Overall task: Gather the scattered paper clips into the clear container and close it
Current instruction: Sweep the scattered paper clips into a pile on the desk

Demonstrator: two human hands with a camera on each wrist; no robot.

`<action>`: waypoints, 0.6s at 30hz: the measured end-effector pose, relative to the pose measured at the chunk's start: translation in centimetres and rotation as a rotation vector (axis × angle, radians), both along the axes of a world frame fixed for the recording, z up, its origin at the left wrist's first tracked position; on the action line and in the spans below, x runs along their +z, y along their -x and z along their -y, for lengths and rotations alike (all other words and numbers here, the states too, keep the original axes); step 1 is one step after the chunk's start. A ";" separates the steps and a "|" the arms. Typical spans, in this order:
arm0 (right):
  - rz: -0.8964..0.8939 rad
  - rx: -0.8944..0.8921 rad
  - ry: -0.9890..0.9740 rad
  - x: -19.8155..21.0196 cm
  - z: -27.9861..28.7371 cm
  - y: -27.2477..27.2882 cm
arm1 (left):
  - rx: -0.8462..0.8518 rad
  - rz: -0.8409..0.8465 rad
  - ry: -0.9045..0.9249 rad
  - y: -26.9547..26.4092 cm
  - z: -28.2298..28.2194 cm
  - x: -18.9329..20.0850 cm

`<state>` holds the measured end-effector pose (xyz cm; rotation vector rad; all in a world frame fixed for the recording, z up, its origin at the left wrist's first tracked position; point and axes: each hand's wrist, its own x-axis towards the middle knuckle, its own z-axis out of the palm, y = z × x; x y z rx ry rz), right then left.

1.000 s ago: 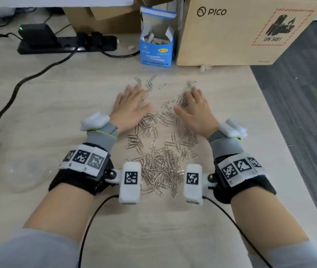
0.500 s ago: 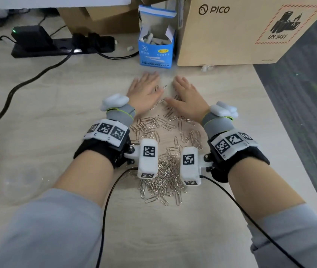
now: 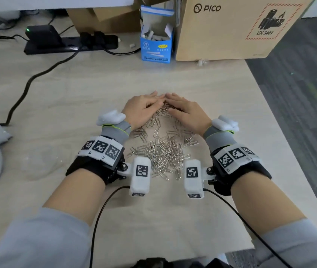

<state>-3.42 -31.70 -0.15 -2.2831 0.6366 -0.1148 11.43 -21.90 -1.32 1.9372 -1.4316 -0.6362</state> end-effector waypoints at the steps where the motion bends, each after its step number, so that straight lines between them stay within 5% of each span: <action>1: 0.001 0.001 -0.002 -0.1 -0.4 0.4 | 0.005 -0.005 -0.007 0.4 -0.7 0.0; 7: 0.041 0.020 -0.079 -0.5 -3.3 2.9 | 0.071 0.045 -0.023 2.6 -4.0 0.6; 12: 0.157 -0.079 -0.373 0.1 -4.3 4.3 | 0.193 -0.076 0.161 1.6 -5.1 1.3; 15: 0.227 -0.263 -0.332 0.3 -3.6 4.3 | 0.217 0.073 -0.020 0.4 -4.2 0.6; 18: 0.148 -0.260 -0.302 -0.1 -5.2 5.2 | 0.176 0.268 -0.240 1.3 -5.2 -0.4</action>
